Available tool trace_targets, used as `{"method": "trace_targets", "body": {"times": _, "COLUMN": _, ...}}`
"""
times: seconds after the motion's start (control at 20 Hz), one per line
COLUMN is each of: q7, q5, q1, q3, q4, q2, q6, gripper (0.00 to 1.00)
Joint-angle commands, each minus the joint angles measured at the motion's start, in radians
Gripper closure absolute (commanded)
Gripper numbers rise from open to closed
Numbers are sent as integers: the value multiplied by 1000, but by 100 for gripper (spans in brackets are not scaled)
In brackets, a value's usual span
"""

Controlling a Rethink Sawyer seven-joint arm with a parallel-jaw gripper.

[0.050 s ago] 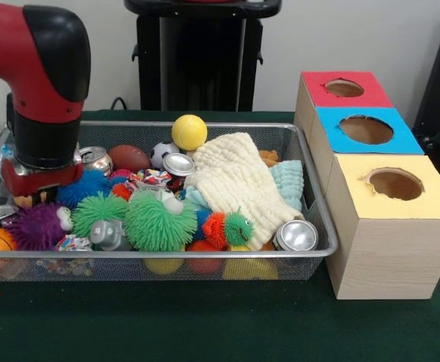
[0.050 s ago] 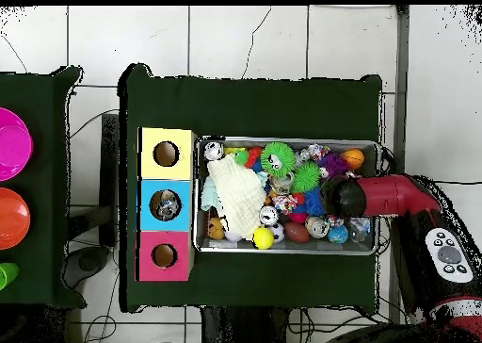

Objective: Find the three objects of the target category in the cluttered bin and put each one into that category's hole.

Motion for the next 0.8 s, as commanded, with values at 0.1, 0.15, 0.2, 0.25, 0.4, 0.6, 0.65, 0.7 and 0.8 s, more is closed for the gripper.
{"method": "trace_targets", "body": {"times": 0.1, "q7": 66, "q5": -21, "q1": 42, "q3": -60, "q4": -79, "q2": 88, "q6": 26, "gripper": 0}}
{"method": "trace_targets", "body": {"times": 0.15, "q7": 75, "q5": -23, "q1": 59, "q3": -75, "q4": -94, "q2": 92, "q6": 54, "gripper": 0}}
{"method": "trace_targets", "body": {"times": 0.2, "q7": 83, "q5": -25, "q1": 75, "q3": -89, "q4": -109, "q2": 96, "q6": 82, "gripper": 0}}
{"method": "trace_targets", "body": {"times": 0.25, "q7": 92, "q5": -27, "q1": 91, "q3": -104, "q4": -123, "q2": 100, "q6": 110, "gripper": 0}}
{"method": "trace_targets", "body": {"times": 0.4, "q7": 93, "q5": -17, "q1": 118, "q3": -131, "q4": -146, "q2": 107, "q6": 141, "gripper": 0}}
{"method": "trace_targets", "body": {"times": 0.6, "q7": 89, "q5": -1, "q1": 135, "q3": -153, "q4": -148, "q2": 107, "q6": 126, "gripper": 0}}
{"method": "trace_targets", "body": {"times": 0.65, "q7": 89, "q5": 2, "q1": 140, "q3": -158, "q4": -148, "q2": 107, "q6": 123, "gripper": 0}}
{"method": "trace_targets", "body": {"times": 0.7, "q7": 90, "q5": 1, "q1": 142, "q3": -163, "q4": -146, "q2": 105, "q6": 112, "gripper": 0}}
{"method": "trace_targets", "body": {"times": 0.8, "q7": 84, "q5": -7, "q1": 138, "q3": -164, "q4": -130, "q2": 95, "q6": 60, "gripper": 0}}
